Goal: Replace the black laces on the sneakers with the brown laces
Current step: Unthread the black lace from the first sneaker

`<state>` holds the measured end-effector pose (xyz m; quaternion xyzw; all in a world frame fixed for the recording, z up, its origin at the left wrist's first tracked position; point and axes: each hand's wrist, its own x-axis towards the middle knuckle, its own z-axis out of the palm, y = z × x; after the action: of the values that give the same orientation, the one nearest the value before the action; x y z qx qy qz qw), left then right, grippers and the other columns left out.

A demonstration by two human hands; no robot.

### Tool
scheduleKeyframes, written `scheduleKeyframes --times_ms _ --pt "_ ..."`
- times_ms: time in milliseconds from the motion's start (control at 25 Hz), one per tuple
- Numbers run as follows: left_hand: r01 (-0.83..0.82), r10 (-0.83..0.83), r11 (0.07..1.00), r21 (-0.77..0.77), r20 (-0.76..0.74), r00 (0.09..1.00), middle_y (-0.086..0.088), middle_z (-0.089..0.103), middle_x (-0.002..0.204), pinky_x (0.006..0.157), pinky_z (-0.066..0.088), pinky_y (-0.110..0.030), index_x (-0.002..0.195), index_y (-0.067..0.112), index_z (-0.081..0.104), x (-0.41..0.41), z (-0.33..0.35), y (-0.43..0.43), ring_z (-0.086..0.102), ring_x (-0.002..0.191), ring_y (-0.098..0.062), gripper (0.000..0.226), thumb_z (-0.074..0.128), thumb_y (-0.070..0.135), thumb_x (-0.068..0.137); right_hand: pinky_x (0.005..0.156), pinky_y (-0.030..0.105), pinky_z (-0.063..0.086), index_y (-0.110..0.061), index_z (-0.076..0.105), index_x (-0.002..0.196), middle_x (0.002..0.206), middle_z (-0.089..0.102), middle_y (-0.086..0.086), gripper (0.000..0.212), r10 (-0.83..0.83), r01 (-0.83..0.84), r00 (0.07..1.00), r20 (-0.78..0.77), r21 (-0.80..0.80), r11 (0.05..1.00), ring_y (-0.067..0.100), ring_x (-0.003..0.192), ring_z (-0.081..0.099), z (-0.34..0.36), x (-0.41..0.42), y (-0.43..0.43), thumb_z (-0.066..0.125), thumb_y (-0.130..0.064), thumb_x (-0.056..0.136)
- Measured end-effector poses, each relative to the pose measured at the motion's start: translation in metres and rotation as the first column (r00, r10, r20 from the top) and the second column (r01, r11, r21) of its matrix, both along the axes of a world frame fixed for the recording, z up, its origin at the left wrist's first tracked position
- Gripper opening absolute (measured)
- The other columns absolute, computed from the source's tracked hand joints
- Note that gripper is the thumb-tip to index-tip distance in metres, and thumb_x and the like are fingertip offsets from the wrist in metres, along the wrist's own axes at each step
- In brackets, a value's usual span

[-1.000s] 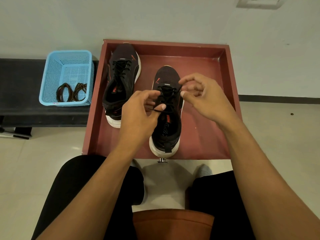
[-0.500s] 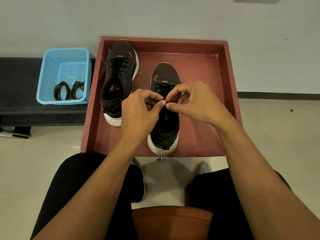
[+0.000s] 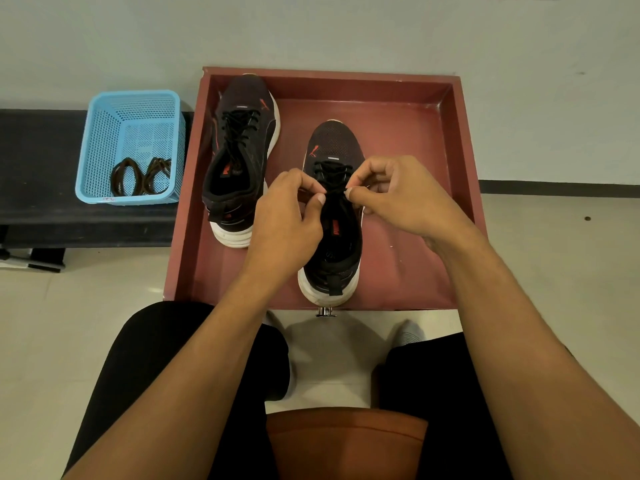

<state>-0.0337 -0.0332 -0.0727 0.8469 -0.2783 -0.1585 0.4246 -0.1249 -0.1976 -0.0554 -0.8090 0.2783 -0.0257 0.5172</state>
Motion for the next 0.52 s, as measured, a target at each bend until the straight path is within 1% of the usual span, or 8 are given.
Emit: scheduleKeyframes --times_ms 80,160,240,320,360,400,480,520 --pt "0.017 -0.017 0.999 -0.029 0.024 1.000 0.006 0.066 0.102 0.080 0.050 -0.019 0.103 0.016 0.066 0.000 -0.003 0.000 0.062 0.089 -0.008 0.007 0.065 0.010 0.099 0.078 0.037 0.063 -0.007 0.073 0.090 0.085 0.077 0.004 0.004 -0.013 0.012 1.000 0.016 0.024 1.000 0.010 0.072 0.069 0.000 0.000 0.000 0.077 -0.006 0.090" --pt "0.043 -0.040 0.998 -0.034 0.094 0.995 0.008 0.065 0.102 0.086 0.053 -0.032 0.105 0.019 0.068 -0.001 -0.003 0.000 0.063 0.095 -0.012 0.010 0.067 0.012 0.097 0.077 0.035 0.062 -0.008 0.072 0.088 0.082 0.077 0.004 0.007 -0.009 0.008 0.999 0.039 0.021 1.000 0.009 0.071 0.068 0.000 0.002 0.002 0.079 -0.005 0.087" --pt "0.061 -0.058 0.998 -0.017 0.147 0.987 0.008 0.065 0.106 0.090 0.054 -0.033 0.109 0.022 0.072 -0.001 -0.002 0.000 0.063 0.098 -0.011 0.015 0.069 0.017 0.096 0.076 0.030 0.061 -0.011 0.073 0.089 0.083 0.076 0.002 0.011 -0.013 0.011 0.998 0.054 0.039 0.999 0.008 0.071 0.068 0.001 0.002 0.004 0.080 -0.004 0.086" --pt "0.065 -0.064 0.998 -0.002 0.149 0.987 0.008 0.065 0.106 0.089 0.053 -0.027 0.106 0.023 0.075 0.000 0.000 0.000 0.064 0.095 -0.007 0.013 0.070 0.018 0.096 0.075 0.026 0.059 -0.013 0.073 0.095 0.085 0.076 0.003 0.015 -0.024 0.019 0.998 0.062 0.080 0.997 0.007 0.072 0.067 0.001 0.001 0.003 0.078 -0.003 0.086" --pt "0.058 -0.057 0.998 -0.003 0.117 0.991 0.007 0.065 0.105 0.088 0.053 -0.026 0.103 0.022 0.074 0.000 0.000 0.000 0.064 0.092 -0.007 0.010 0.069 0.018 0.096 0.073 0.027 0.058 -0.013 0.072 0.098 0.087 0.076 0.006 0.016 -0.034 0.028 0.997 0.062 0.104 0.994 0.008 0.072 0.065 0.001 0.001 0.002 0.076 -0.002 0.087" --pt "0.040 -0.039 0.999 -0.017 0.044 0.998 0.006 0.065 0.104 0.086 0.054 -0.028 0.100 0.020 0.073 0.000 0.001 -0.001 0.065 0.091 -0.008 0.006 0.068 0.018 0.097 0.072 0.028 0.057 -0.013 0.070 0.100 0.089 0.075 0.010 0.016 -0.045 0.037 0.997 0.059 0.131 0.991 0.011 0.072 0.064 0.002 0.001 0.002 0.074 -0.001 0.088" --pt "-0.044 0.027 0.996 -0.073 -0.221 0.975 0.003 0.066 0.100 0.081 0.055 -0.033 0.094 0.014 0.067 0.001 0.005 -0.002 0.065 0.085 -0.014 0.010 0.062 0.021 0.098 0.067 0.031 0.054 -0.013 0.068 0.101 0.085 0.071 0.013 0.016 -0.073 0.061 0.996 0.049 0.209 0.976 0.012 0.069 0.059 0.005 0.002 0.002 0.068 0.000 0.092" --pt "-0.101 0.053 0.988 -0.116 -0.364 0.930 0.000 0.064 0.094 0.077 0.051 -0.032 0.091 0.011 0.064 0.001 0.009 -0.003 0.061 0.082 -0.015 0.014 0.058 0.021 0.099 0.064 0.030 0.051 -0.014 0.066 0.101 0.083 0.068 0.010 0.017 -0.100 0.082 0.994 0.052 0.270 0.959 0.010 0.065 0.056 0.008 0.002 0.001 0.064 0.001 0.093"
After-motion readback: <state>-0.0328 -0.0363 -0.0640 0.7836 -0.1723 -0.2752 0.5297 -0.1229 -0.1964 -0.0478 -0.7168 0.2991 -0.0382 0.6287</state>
